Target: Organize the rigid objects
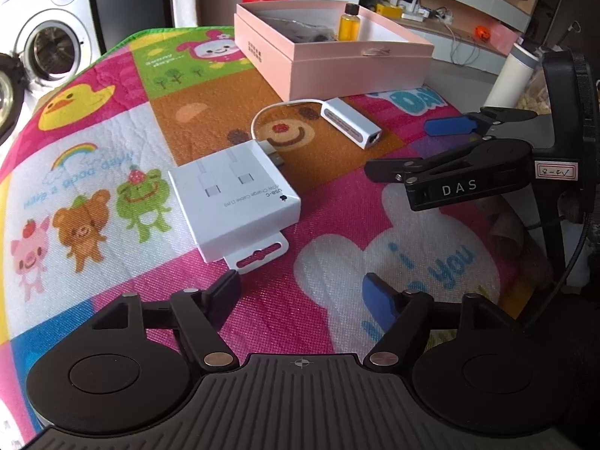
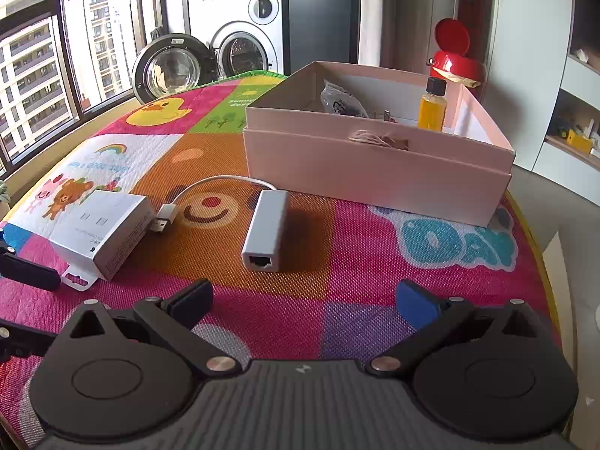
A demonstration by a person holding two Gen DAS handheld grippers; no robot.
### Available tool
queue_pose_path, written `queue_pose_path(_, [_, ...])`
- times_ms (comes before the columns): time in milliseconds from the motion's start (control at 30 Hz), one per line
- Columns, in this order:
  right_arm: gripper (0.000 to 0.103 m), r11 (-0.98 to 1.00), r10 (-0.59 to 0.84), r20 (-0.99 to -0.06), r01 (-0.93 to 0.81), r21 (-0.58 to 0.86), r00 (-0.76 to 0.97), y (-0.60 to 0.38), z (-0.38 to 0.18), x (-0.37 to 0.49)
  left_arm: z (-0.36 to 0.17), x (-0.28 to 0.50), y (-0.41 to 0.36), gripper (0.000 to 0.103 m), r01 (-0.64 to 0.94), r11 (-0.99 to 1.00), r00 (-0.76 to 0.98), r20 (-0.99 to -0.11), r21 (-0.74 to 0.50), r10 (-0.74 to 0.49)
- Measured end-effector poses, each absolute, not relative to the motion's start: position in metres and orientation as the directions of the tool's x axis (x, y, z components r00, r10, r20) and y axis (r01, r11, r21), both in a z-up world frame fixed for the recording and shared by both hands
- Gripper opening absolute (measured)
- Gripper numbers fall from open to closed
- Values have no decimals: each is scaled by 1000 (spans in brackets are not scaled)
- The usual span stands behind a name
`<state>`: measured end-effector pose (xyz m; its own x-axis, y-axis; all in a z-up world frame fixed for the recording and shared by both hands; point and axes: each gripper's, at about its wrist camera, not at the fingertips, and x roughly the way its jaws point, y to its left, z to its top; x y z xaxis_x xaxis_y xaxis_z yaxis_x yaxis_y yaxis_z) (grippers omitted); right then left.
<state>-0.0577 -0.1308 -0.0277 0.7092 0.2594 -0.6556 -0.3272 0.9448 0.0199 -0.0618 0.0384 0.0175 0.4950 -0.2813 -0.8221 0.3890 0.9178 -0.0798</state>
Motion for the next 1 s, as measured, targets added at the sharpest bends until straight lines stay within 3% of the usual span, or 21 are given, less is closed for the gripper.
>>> queue_pose_path(67, [103, 945, 260, -655, -327, 20, 709, -131, -28, -58, 16, -63, 32, 91, 396, 915, 498, -821, -71, -280])
queue_pose_path(200, [103, 945, 262, -654, -328, 23, 710, -131, -28, -57, 31, -65, 40, 74, 360, 928, 535, -792, -99, -292])
queue_pose_path(233, [103, 945, 262, -654, -328, 23, 710, -131, -27, -57, 36, -65, 43, 74, 336, 937, 563, -776, -100, -285])
queue_pose_path(367, [103, 945, 261, -653, -327, 21, 711, -130, -27, -57, 50, -52, 53, 74, 148, 987, 714, -685, -54, -145])
queue_pose_path(500, [103, 945, 264, -651, -327, 25, 711, -130, -28, -57, 43, -30, 67, 74, 46, 984, 716, -680, -174, -154])
queue_pose_path(567, [103, 945, 264, -651, -327, 25, 712, -130, -28, -57, 39, -24, 68, 74, 41, 975, 700, -690, -219, -185])
queue_pose_path(767, [103, 945, 263, -651, -327, 25, 712, -130, -28, -57, 24, -17, 41, 75, 94, 991, 693, -709, -98, -136])
queue_pose_path(1000, [103, 941, 272, -666, -337, 32, 694, -130, -27, -54, 12, -14, 38, 75, 103, 992, 689, -715, -68, -121])
